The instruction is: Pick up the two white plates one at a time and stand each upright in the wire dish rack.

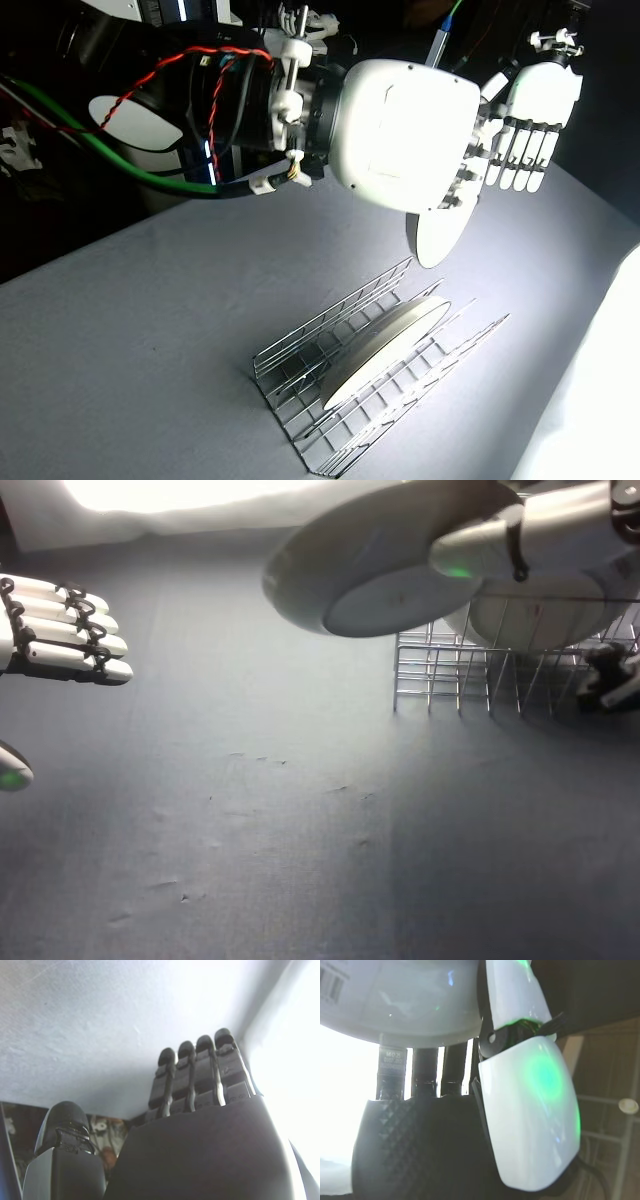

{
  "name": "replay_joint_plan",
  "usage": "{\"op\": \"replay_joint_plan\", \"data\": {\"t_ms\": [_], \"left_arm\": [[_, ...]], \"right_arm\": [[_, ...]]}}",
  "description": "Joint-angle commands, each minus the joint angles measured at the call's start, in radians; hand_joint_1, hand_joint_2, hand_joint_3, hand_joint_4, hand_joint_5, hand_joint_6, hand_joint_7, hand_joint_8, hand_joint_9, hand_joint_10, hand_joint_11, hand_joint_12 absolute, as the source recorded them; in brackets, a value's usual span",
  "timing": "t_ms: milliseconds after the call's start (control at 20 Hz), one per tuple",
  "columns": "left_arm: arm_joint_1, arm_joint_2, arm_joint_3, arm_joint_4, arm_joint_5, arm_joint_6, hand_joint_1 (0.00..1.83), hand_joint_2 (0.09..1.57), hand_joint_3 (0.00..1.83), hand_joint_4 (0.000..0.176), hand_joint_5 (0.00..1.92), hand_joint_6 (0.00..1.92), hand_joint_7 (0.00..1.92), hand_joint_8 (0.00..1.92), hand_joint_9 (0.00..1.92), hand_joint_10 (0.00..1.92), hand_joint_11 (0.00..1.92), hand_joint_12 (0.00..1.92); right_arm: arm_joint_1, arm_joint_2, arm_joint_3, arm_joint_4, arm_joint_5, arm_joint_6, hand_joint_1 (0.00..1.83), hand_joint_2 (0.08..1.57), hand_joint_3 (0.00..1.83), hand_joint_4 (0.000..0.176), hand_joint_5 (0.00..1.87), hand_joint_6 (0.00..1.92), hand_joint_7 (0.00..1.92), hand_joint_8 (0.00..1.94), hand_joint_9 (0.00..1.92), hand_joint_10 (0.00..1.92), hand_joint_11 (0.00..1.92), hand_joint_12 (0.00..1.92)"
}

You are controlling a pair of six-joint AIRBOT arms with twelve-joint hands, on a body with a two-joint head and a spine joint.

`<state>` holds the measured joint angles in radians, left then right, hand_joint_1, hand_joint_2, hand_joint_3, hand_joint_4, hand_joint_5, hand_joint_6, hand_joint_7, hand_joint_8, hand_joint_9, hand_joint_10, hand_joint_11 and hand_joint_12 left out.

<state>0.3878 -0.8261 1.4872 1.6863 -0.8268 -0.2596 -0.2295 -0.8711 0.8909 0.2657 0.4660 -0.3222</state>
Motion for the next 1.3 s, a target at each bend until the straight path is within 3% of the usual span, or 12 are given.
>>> {"op": "replay_joint_plan", "data": {"t_ms": [0,300,550,1000,1250], "left_arm": [[-0.006,0.011,0.002,-0.058,-0.006,-0.001,0.00,1.11,0.00,0.000,0.09,0.01,0.06,0.01,0.02,0.01,0.00,0.00],[-0.001,0.009,0.001,-0.058,-0.006,0.000,0.00,1.11,0.00,0.000,0.09,0.01,0.05,0.01,0.02,0.01,0.00,0.00],[0.005,0.007,-0.001,-0.058,-0.006,0.000,0.00,1.11,0.00,0.000,0.08,0.00,0.05,0.00,0.01,0.00,0.00,0.00],[0.007,0.007,-0.004,-0.058,-0.006,0.000,0.00,1.11,0.00,0.000,0.09,0.00,0.06,0.00,0.02,0.01,0.00,0.00],[0.007,0.007,-0.007,-0.057,-0.006,0.000,0.00,1.11,0.00,0.000,0.09,0.00,0.06,0.00,0.01,0.00,0.00,0.00]], "right_arm": [[0.006,0.012,-0.002,0.007,0.154,0.022,1.39,1.08,0.00,0.000,1.00,0.87,1.07,0.76,1.02,1.09,0.82,1.11],[-0.035,0.039,0.006,0.007,0.163,0.021,1.39,1.07,0.00,0.000,1.00,0.87,1.09,0.72,1.02,1.07,0.83,1.11],[-0.074,0.040,0.041,0.070,0.163,0.020,1.38,1.08,0.00,0.000,0.98,0.93,1.06,0.77,1.02,1.08,0.84,1.10],[-0.148,0.033,0.115,0.074,0.187,0.011,1.38,1.08,0.00,0.000,0.99,0.94,1.07,0.76,1.00,1.07,0.86,1.08],[-0.183,0.030,0.142,0.004,0.191,-0.006,1.38,1.09,0.00,0.000,0.96,0.98,1.04,0.82,0.98,1.09,0.83,1.08]]}}
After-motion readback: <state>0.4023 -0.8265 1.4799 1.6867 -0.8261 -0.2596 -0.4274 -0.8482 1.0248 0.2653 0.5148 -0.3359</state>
